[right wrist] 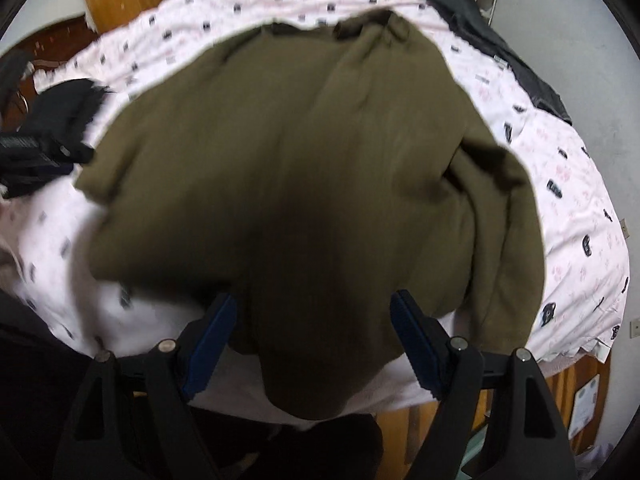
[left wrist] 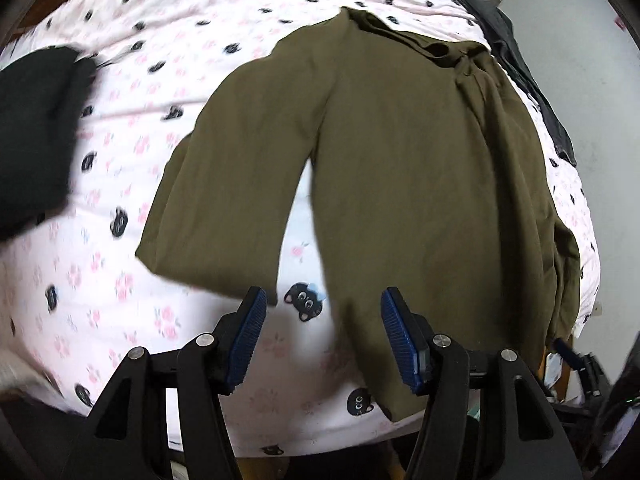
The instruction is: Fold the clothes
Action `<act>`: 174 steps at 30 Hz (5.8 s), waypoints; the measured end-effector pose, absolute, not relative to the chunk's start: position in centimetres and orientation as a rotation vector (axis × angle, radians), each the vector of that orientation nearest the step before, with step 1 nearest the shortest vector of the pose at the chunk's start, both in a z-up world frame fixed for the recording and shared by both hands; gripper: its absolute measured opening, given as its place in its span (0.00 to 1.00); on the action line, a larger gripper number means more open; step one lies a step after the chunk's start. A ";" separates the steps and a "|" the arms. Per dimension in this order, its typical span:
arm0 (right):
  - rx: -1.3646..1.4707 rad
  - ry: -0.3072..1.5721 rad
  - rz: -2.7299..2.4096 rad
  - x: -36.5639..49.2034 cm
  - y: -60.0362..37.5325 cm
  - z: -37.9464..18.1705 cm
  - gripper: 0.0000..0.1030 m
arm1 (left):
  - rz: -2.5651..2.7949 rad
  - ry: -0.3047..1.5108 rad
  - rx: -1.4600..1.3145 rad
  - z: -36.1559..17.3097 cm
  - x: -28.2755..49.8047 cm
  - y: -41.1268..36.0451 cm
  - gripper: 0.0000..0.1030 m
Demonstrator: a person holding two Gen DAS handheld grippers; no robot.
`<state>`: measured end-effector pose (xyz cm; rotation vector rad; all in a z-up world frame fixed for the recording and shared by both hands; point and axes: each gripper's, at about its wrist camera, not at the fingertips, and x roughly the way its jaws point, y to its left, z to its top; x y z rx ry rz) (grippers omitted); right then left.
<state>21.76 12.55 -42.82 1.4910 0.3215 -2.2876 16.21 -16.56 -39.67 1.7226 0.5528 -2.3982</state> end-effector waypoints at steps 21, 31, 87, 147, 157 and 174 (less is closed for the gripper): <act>1.309 0.358 -2.862 0.4 37.0 -28.3 0.06 | -2.669 0.539 1.518 -33.6 3.9 -10.7 0.53; 1.278 0.471 -3.099 -19.0 51.1 -26.9 0.06 | -2.718 0.470 1.397 -31.3 -5.8 -5.4 0.53; 0.936 0.532 -2.055 -34.2 8.7 -42.5 0.06 | -2.452 0.280 1.448 -46.5 -18.0 -23.2 0.53; 0.856 0.255 -1.954 -10.7 -0.6 -35.9 0.84 | -2.251 0.478 1.360 -38.1 9.4 -31.9 0.44; 1.029 0.264 -1.622 8.4 -5.2 -42.5 0.84 | -2.305 0.453 1.551 -44.3 18.1 -29.8 0.44; 1.079 0.323 -1.630 10.7 -6.3 -44.3 0.84 | -2.552 0.860 1.836 -45.4 14.7 -30.6 0.04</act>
